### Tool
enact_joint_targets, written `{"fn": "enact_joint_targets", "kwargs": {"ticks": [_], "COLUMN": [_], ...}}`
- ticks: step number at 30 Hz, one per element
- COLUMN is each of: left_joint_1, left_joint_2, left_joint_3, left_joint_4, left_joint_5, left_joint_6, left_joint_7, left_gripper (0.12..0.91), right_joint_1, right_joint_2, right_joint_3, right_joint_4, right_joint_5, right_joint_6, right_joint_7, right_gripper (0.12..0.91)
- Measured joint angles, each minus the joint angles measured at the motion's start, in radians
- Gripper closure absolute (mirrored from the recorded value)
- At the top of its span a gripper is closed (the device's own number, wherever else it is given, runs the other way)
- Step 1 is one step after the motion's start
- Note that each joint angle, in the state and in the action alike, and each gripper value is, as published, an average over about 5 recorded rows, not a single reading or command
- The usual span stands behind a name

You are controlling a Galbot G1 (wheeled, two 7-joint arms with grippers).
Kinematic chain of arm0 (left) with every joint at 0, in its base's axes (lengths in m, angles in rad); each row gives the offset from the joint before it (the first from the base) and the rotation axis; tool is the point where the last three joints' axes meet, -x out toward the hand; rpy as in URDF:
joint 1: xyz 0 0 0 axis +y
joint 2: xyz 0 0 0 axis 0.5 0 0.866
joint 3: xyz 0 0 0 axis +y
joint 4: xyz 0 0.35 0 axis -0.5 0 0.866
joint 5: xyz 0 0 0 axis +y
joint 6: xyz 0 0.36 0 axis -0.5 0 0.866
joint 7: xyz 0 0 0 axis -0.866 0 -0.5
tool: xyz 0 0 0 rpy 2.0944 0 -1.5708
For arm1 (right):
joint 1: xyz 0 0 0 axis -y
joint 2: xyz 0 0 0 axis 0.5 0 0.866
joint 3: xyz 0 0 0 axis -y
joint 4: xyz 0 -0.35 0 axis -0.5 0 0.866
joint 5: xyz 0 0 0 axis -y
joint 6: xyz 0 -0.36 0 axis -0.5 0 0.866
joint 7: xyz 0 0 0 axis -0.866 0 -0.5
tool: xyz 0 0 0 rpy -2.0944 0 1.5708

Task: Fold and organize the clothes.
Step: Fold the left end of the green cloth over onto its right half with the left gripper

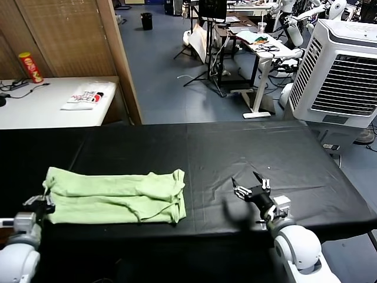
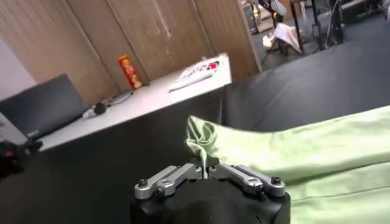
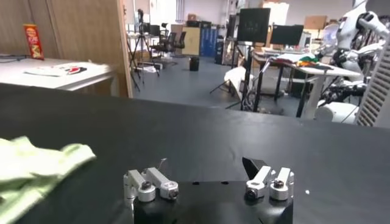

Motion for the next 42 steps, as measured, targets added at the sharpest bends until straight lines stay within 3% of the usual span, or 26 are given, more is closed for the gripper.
{"fn": "enact_joint_targets", "kwargs": {"ticks": [3, 8, 16, 26, 42], "left_joint_1": [0.001, -0.01, -0.056, -0.094, -0.103], "left_joint_2": [-0.031, -0.09, -0.19, -0.301, -0.399], "left_joint_3": [0.041, 0.136, 0.318, 0.471, 0.527], "left_joint_4": [-0.077, -0.196, -0.292, -0.297, -0.231], "left_joint_5": [-0.051, -0.143, -0.231, -0.195, -0.118], "left_joint_6": [0.053, 0.127, 0.188, 0.17, 0.132], "left_joint_7": [-0.025, -0.097, -0.155, -0.147, -0.125], "left_gripper": [0.889, 0.889, 0.889, 0.889, 0.889], "right_joint_1": [-0.011, -0.033, -0.049, -0.048, -0.048], "right_joint_2": [0.005, 0.017, 0.036, 0.053, 0.065], "right_joint_3": [0.01, 0.025, 0.028, 0.017, 0.003], "right_joint_4": [0.006, 0.018, 0.023, 0.022, 0.013], "right_joint_5": [-0.004, -0.013, -0.035, -0.049, -0.062], "right_joint_6": [0.003, 0.007, 0.009, 0.01, 0.009], "right_joint_7": [0.001, 0.002, 0.002, 0.002, 0.002], "right_gripper": [0.227, 0.227, 0.227, 0.227, 0.227]}}
